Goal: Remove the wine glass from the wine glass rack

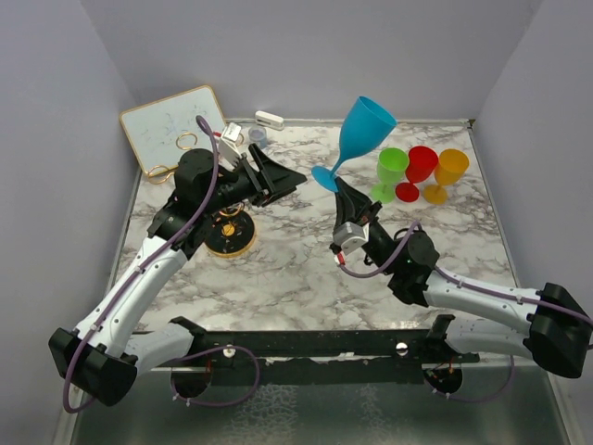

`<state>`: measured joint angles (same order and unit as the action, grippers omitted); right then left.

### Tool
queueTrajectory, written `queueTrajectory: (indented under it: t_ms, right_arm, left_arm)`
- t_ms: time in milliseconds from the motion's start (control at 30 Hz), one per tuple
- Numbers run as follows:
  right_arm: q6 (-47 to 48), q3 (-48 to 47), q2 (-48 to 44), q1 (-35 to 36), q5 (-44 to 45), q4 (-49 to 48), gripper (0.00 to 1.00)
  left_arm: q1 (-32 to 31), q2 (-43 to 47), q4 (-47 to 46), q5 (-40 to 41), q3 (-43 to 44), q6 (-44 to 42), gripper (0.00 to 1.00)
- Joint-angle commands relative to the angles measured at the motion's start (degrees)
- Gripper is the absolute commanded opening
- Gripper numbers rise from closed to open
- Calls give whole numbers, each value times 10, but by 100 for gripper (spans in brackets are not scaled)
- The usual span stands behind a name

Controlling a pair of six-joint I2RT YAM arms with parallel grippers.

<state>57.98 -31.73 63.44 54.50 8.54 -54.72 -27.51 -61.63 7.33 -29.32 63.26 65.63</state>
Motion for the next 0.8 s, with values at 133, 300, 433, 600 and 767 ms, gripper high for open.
queueTrajectory:
  t_ms: [133, 300, 433, 600, 767]
  right_arm:
    - [50, -1, 24, 39, -4, -44, 1]
    - [57, 0, 38, 52, -2, -56, 1]
    - [65, -4, 51, 66, -5, -62, 1]
    - [82, -11, 71, 80, 1, -70, 1]
    - [83, -14, 81, 86, 12, -73, 1]
  left_arm:
    - [-3, 3, -62, -9, -19, 41, 59]
    - [-3, 6, -69, -8, -21, 46, 59]
    - [-3, 4, -82, -18, -29, 56, 53]
    - [-3, -1, -116, -41, -45, 71, 32]
    - [-6, -4, -117, -47, -51, 66, 15]
